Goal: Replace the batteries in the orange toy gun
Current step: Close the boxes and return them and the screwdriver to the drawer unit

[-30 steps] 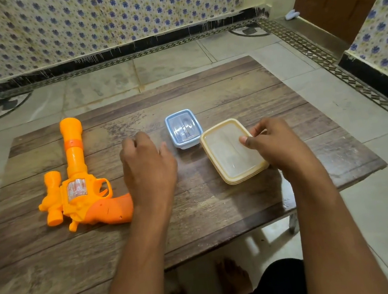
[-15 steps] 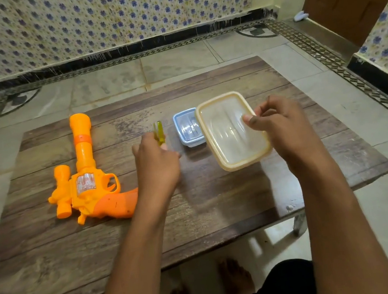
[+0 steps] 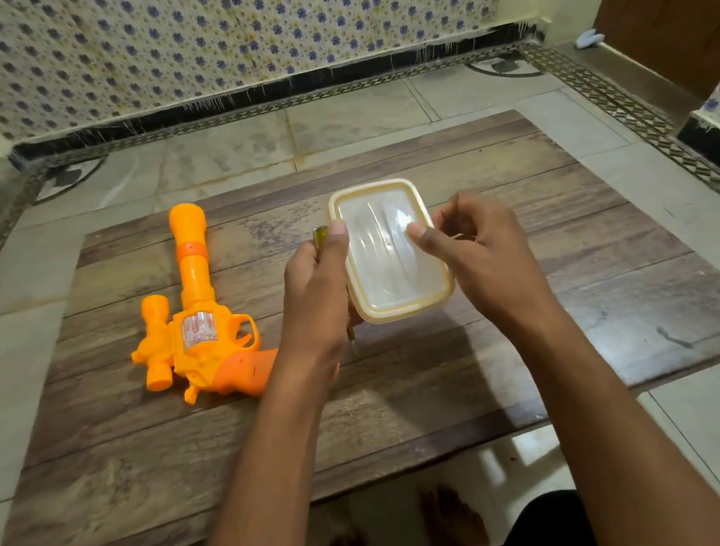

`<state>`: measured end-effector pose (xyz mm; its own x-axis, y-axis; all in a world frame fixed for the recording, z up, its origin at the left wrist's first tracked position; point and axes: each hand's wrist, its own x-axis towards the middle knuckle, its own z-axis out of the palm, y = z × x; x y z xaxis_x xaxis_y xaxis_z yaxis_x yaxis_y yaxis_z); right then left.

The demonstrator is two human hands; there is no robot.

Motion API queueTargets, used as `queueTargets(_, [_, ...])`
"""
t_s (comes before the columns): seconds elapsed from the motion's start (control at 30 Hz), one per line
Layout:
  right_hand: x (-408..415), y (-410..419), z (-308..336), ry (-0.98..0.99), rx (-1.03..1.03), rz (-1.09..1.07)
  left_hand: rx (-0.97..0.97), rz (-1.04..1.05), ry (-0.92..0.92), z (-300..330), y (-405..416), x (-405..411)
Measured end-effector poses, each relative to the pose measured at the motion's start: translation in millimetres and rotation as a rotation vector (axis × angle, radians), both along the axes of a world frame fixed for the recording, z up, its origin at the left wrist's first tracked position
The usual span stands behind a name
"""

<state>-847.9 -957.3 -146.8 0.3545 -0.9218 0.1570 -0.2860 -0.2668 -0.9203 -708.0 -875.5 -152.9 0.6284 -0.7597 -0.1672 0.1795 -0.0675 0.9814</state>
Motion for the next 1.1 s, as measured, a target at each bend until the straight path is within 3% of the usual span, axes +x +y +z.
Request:
queueTargets(0.17, [11, 3, 1, -0.073, -0.039, -0.020, 0.055, 0.106, -0.348, -4, 8, 18])
queueTargets(0.37, [41, -31, -16, 0.375, -0.053, -0.146, 0.071, 0.292, -0.393, -13, 19, 44])
queueTargets(0.53, [63, -66, -36, 0.482, 0.175, -0.116, 0.123, 0.329, -0.443, -15, 18, 60])
queueTargets(0.8, [73, -60, -25, 0.269, 0.453, -0.216, 0.252, 0.298, -0.457, 10, -7, 89])
queueTargets(0.97, [73, -44, 37, 0.129, 0.617, -0.230, 0.347, 0.197, -0.395, 53, -11, 90])
queueTargets(1.1, [78, -26, 120, -0.030, 0.690, -0.233, 0.442, 0.171, -0.353, 129, -2, 101])
